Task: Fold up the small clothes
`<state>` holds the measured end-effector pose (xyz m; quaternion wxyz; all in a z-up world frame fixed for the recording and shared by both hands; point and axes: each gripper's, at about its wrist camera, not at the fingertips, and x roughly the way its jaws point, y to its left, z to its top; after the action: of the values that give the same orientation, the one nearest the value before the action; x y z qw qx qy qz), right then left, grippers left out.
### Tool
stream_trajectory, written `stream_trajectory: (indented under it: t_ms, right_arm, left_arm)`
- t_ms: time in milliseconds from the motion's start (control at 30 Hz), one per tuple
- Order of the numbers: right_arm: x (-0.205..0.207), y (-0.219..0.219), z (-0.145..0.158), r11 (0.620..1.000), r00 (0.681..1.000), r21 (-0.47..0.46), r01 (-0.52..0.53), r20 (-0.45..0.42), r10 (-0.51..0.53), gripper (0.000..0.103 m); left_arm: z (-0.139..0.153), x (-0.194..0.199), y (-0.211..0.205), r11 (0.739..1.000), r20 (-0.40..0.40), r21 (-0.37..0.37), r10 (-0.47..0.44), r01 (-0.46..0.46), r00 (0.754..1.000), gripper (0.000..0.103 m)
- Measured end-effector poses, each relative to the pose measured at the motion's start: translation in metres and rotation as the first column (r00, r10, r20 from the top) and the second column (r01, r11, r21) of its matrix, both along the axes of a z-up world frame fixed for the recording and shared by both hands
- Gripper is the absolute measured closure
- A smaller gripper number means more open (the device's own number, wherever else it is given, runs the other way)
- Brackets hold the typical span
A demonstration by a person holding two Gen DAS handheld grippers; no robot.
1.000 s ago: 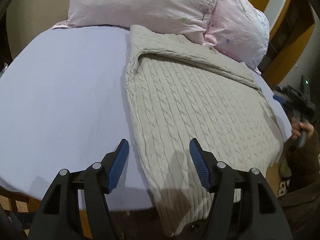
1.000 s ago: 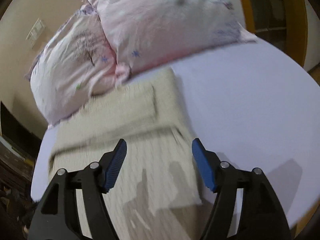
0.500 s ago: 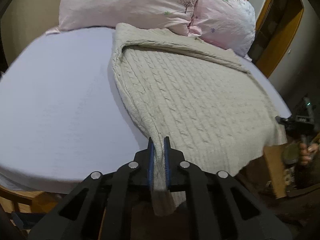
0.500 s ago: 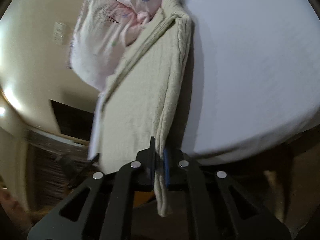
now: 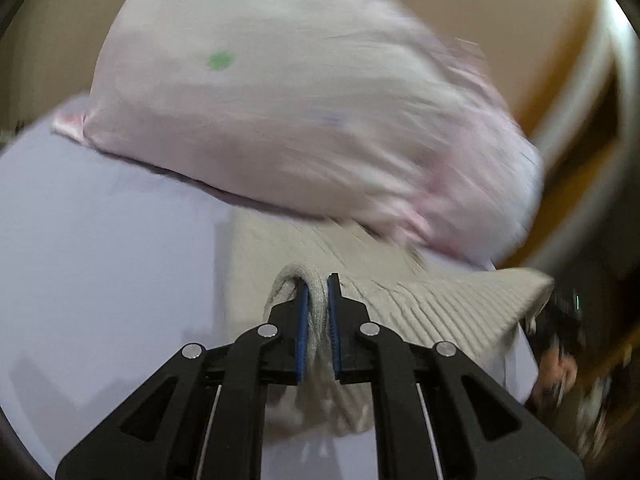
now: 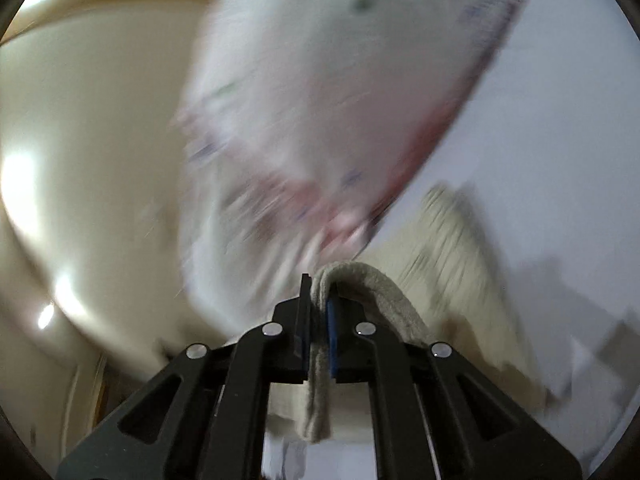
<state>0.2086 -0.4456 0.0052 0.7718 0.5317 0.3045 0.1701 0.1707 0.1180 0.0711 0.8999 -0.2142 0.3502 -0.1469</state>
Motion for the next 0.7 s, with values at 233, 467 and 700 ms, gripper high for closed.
stream_trajectory:
  t_ms: [233, 467, 700]
  right_arm:
    - [0.031, 0.012, -0.036, 0.992, 0.995, -0.094, 0.088, -0.044, -0.093, 0.051]
    - [0.03, 0.04, -0.01, 0.966, 0.998, -0.258, 0.011, 0.063, 0.006, 0.04]
    - [0.033, 0.045, -0.01, 0.96, 0.998, -0.281, -0.014, 0.052, 0.03, 0.036]
  left_arm:
    - [-0.046, 0.053, 0.045, 0.947, -0.196, -0.3, 0.059, -0.117, 0.979, 0.064]
    - [-0.025, 0.008, 0.047, 0.991, -0.087, -0.132, 0.011, -0.023, 0.996, 0.034]
    - [-0.051, 0.023, -0.004, 0.991, -0.233, 0.065, -0.095, 0.114, 0.968, 0.034]
